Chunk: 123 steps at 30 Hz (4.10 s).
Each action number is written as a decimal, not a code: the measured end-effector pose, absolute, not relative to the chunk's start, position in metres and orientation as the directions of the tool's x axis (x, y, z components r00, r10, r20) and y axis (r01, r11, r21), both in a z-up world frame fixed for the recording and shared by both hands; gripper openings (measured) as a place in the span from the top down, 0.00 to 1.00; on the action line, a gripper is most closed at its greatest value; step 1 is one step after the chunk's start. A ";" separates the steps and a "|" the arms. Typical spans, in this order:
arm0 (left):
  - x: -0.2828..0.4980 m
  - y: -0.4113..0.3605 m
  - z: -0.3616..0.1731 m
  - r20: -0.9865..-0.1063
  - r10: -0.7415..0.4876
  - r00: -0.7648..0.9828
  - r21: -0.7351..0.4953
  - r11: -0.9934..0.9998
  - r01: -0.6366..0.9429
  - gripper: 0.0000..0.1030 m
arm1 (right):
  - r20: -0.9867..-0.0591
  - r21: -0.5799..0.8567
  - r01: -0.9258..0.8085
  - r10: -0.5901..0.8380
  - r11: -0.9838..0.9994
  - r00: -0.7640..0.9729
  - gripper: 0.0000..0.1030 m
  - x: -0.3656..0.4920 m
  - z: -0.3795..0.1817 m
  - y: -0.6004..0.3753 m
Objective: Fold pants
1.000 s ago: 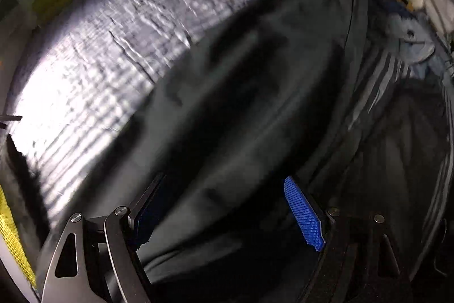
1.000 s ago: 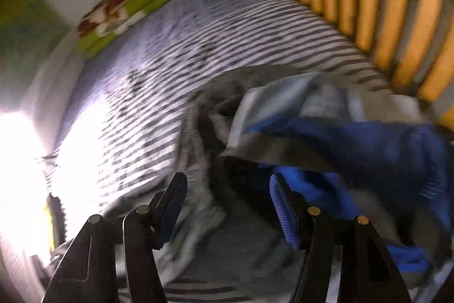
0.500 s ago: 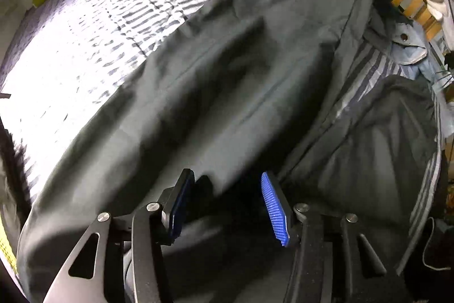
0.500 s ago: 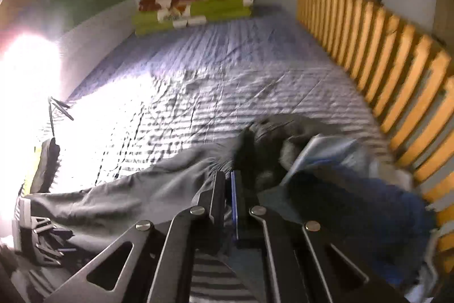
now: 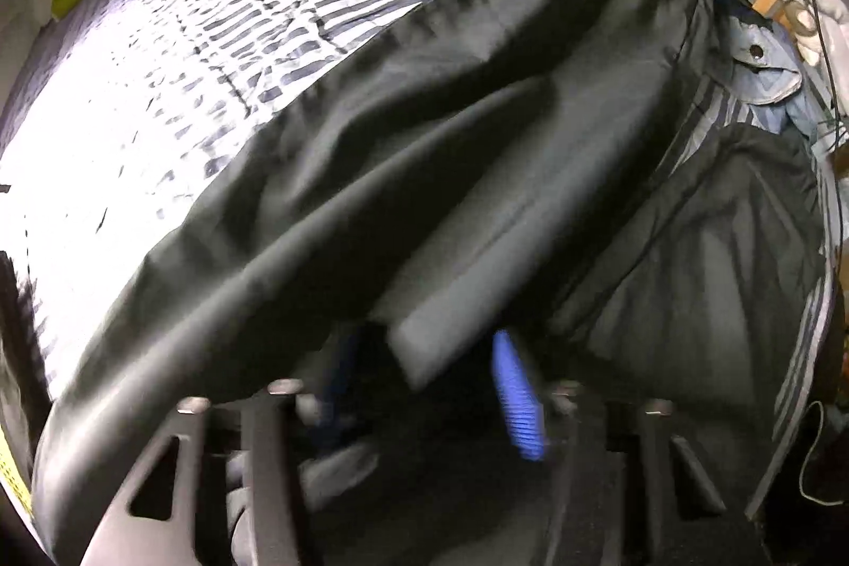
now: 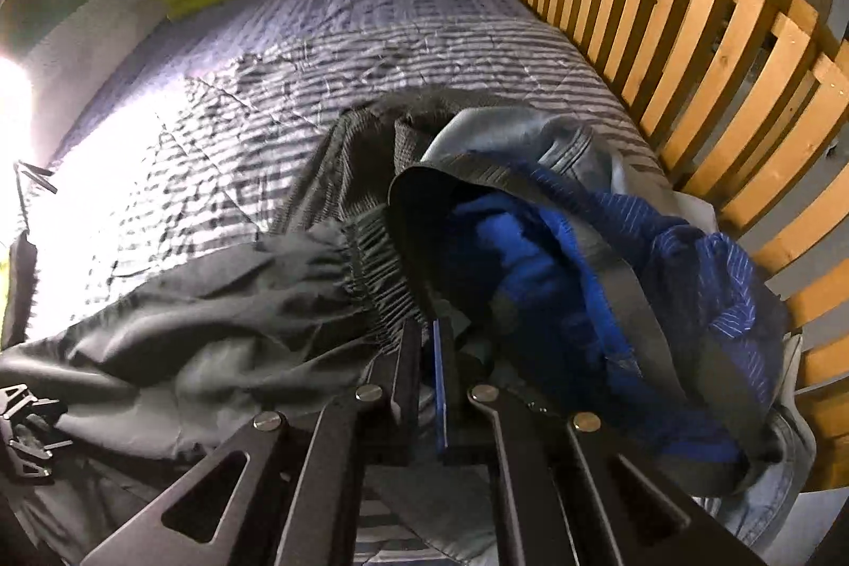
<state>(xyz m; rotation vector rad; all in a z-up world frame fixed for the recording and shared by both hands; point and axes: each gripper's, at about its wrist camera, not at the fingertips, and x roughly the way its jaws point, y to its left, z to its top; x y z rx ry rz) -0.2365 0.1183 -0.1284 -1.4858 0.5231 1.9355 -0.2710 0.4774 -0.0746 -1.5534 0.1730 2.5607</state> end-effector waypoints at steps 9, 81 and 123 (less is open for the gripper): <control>-0.217 0.109 -0.110 -0.949 0.312 -0.037 -0.196 -0.681 -0.705 0.82 | -0.886 -0.130 -0.211 0.209 -0.969 -0.414 0.95 -0.269 -0.075 0.485; -0.125 -0.381 -0.093 -0.939 0.100 -0.330 -0.168 -0.968 0.184 0.26 | -0.881 -0.201 0.610 -0.131 -0.766 -0.455 0.43 -0.316 -0.125 0.103; -0.199 -0.338 -0.060 -0.871 0.175 -0.459 -0.299 -0.930 0.214 0.66 | -0.894 -0.130 0.631 -0.185 -0.765 -0.408 0.43 -0.289 -0.101 0.080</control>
